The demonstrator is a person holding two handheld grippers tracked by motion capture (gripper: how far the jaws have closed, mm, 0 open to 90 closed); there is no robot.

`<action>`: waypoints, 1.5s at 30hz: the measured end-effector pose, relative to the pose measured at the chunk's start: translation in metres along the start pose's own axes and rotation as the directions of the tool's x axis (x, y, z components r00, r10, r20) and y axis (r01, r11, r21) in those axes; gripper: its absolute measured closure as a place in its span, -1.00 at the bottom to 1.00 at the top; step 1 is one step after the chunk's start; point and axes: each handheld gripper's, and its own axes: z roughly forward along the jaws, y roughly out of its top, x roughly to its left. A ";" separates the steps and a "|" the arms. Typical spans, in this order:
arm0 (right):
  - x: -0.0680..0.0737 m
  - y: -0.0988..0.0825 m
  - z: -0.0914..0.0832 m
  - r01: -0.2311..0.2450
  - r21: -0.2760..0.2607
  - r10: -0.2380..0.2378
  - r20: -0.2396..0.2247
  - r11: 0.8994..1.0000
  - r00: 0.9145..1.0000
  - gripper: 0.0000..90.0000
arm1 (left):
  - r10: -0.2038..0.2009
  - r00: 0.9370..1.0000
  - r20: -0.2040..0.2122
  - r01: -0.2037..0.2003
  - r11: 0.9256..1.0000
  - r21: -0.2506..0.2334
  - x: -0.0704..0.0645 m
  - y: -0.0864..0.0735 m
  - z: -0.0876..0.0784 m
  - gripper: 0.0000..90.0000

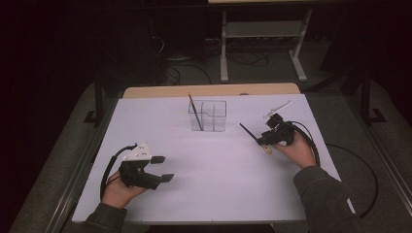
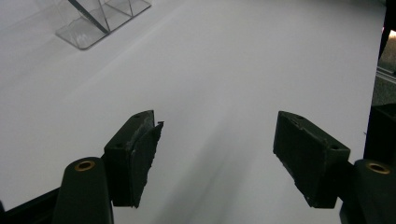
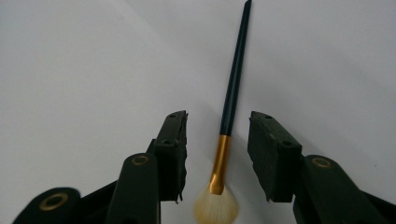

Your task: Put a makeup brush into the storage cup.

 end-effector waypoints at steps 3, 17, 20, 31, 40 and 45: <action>0.000 -0.002 0.003 -0.004 0.003 0.004 0.002 1.000 1.000 0.32 | 0.006 1.000 0.001 -0.006 1.000 -0.001 0.001 0.000 -0.001 -0.34; -0.002 -0.006 0.012 0.004 0.040 -0.005 0.029 0.999 1.000 0.53 | -0.002 1.000 -0.002 0.002 1.000 0.003 0.002 -0.001 -0.001 -0.34; -0.002 -0.006 0.012 0.008 0.043 -0.009 0.033 0.999 0.999 0.56 | -0.001 1.000 -0.003 0.001 1.000 0.002 0.002 -0.001 -0.001 -0.34; 0.002 -0.001 0.018 0.026 0.058 -0.030 0.057 0.998 0.998 0.62 | -0.001 1.000 -0.003 0.001 1.000 -0.001 0.002 0.000 -0.001 -0.34; 0.005 0.004 0.020 0.030 0.091 -0.038 0.084 0.995 0.996 0.69 | -0.003 1.000 -0.003 0.003 1.000 0.000 0.002 0.000 -0.001 -0.34; 0.006 0.010 0.021 0.036 0.132 -0.049 0.090 0.991 0.995 0.71 | -0.003 1.000 -0.002 0.003 1.000 -0.001 0.002 0.000 -0.001 -0.34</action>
